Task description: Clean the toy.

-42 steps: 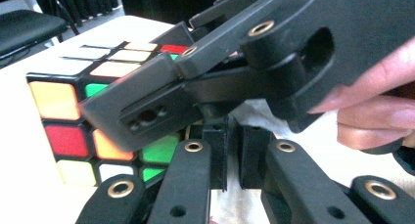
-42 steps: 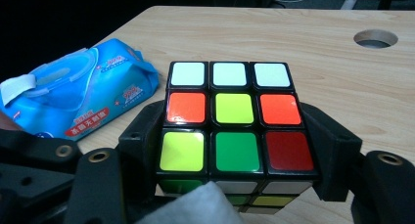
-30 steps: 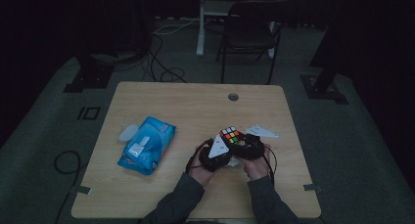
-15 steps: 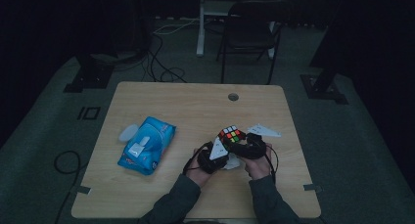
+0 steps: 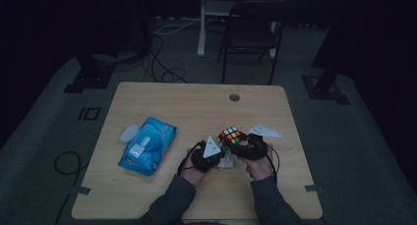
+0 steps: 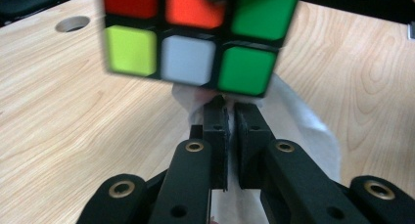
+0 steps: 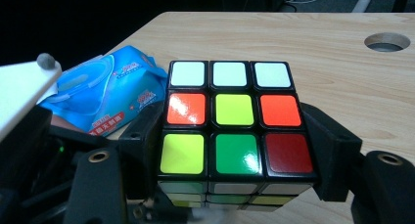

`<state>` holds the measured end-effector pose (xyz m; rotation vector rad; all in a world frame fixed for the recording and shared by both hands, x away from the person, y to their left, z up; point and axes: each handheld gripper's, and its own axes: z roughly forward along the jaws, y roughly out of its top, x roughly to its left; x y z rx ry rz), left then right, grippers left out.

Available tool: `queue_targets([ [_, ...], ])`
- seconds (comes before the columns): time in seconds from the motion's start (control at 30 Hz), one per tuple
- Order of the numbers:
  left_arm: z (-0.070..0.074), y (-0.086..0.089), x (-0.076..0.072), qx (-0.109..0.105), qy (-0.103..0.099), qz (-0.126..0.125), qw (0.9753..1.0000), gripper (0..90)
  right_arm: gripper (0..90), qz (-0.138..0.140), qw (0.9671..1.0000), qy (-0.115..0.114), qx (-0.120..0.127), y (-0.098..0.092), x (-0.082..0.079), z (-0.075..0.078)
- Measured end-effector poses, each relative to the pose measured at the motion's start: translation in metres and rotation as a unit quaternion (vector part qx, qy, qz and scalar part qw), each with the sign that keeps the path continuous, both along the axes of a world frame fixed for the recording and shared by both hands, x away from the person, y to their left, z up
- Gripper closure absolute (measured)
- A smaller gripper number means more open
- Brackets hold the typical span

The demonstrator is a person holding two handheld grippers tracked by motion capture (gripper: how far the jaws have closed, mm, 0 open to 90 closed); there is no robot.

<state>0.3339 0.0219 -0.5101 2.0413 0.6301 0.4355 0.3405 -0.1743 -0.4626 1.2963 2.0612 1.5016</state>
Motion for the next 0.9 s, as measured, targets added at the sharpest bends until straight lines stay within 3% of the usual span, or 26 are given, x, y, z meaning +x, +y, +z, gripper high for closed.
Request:
queue_targets([
  [0.37,0.010,0.030,0.004,-0.025,-0.004,0.033,0.9991,86.2,33.8,-0.006,1.0000,0.007,0.002,-0.007,0.004,-0.003],
  [0.7,0.021,0.041,0.003,-0.046,-0.015,0.031,0.9983,86.2,33.8,-0.002,0.9999,0.016,0.003,-0.007,0.006,-0.005],
  [0.9,0.025,0.043,-0.001,-0.054,-0.020,0.026,0.9980,86.2,33.8,-0.014,0.9997,0.019,-0.004,-0.011,0.009,-0.009],
])
